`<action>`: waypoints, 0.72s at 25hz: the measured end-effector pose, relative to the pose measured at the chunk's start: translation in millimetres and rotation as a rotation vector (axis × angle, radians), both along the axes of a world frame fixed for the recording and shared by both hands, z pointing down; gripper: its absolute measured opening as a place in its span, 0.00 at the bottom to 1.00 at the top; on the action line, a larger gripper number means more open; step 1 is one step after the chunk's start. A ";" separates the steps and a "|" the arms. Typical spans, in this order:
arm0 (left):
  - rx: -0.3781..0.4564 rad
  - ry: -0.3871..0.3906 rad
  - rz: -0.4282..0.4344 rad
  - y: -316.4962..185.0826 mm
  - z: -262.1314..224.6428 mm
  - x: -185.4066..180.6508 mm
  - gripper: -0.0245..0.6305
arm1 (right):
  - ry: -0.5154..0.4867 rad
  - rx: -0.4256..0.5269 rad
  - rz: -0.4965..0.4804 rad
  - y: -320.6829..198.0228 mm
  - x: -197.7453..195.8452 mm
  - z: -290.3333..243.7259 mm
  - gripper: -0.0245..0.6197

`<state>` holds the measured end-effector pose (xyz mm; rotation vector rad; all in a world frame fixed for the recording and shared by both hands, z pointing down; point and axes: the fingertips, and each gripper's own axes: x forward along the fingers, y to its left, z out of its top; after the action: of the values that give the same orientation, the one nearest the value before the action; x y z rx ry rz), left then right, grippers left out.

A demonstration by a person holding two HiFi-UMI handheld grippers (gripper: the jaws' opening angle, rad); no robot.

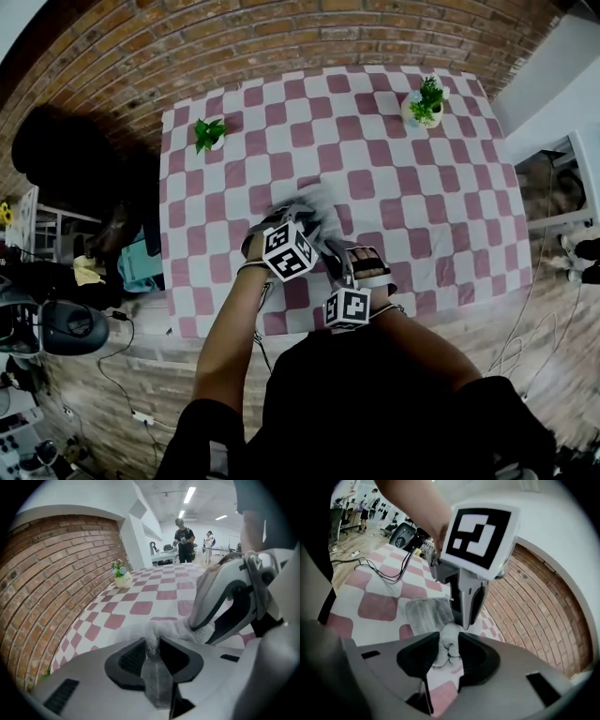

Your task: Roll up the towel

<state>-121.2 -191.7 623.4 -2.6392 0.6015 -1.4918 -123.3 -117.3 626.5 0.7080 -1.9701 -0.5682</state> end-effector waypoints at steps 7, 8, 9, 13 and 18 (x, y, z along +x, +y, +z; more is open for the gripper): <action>0.008 -0.099 0.007 8.6 25.6 -24.2 0.16 | -0.739 -0.413 0.270 8.6 6.0 -36.7 0.40; 0.011 -0.103 0.005 9.6 26.5 -26.8 0.16 | -0.849 -0.489 0.364 3.0 12.1 -36.8 0.40; 0.014 -0.106 0.003 10.6 27.2 -29.0 0.16 | -0.926 -0.559 0.455 -2.5 18.2 -31.8 0.40; 0.023 -0.119 -0.005 14.7 29.7 -34.9 0.15 | -1.062 -0.777 0.713 -15.6 31.0 1.5 0.42; 0.022 -0.121 -0.035 22.2 35.0 -45.1 0.15 | -1.087 -0.946 0.819 -13.8 18.7 26.0 0.42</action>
<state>-166.3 -169.5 658.4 -2.5122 0.6524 -1.6305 -104.6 -131.2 652.5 1.1684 -2.2070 1.4231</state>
